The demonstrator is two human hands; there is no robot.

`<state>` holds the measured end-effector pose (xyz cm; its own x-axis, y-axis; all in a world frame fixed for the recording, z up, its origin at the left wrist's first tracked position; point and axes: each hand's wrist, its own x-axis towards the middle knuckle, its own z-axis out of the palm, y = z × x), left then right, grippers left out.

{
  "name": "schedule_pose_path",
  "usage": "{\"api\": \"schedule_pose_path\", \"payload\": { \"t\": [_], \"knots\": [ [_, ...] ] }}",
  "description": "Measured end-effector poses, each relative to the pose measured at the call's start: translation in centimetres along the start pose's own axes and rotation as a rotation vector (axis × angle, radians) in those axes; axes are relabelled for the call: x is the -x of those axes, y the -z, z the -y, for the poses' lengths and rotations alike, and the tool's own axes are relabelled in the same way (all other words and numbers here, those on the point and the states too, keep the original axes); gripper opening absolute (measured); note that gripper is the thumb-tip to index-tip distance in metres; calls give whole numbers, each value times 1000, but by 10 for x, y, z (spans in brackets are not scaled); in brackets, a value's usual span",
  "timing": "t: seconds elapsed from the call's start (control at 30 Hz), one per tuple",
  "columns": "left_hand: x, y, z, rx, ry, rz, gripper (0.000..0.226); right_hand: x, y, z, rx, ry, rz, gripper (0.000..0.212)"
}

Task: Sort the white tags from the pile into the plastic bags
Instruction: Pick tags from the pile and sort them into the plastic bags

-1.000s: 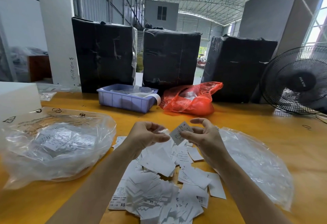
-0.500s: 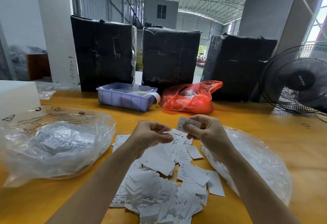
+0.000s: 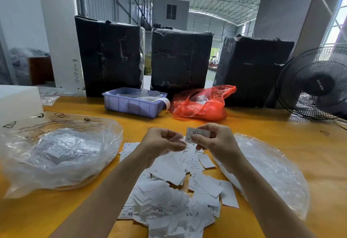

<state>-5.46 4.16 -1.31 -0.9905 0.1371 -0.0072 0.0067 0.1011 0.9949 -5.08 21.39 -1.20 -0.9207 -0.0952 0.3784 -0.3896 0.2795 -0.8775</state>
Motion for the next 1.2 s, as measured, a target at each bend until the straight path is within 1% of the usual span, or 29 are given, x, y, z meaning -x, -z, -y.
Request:
{"api": "schedule_pose_path", "payload": {
  "t": [0.27,0.47,0.53,0.63,0.77,0.97,1.2],
  "knots": [
    [-1,3,0,5,18,1,21,2,0,2,40,-51,107,15],
    [-1,4,1,-21,-1,25,10,3,2,5,103,-96,217,11],
    [-1,4,1,-41,-3,44,11,3,2,5,118,-84,201,14],
    [-1,4,2,-68,-8,78,10,2,2,7,124,-40,118,13],
    [0,4,1,-32,-10,83,8,1,5,7,14,-10,-22,11],
    [0,3,0,-10,20,94,10,2,4,7,0,0,-29,12],
    [-1,3,1,-20,11,83,10,2,4,8,-9,23,-59,13]
  ]
}}
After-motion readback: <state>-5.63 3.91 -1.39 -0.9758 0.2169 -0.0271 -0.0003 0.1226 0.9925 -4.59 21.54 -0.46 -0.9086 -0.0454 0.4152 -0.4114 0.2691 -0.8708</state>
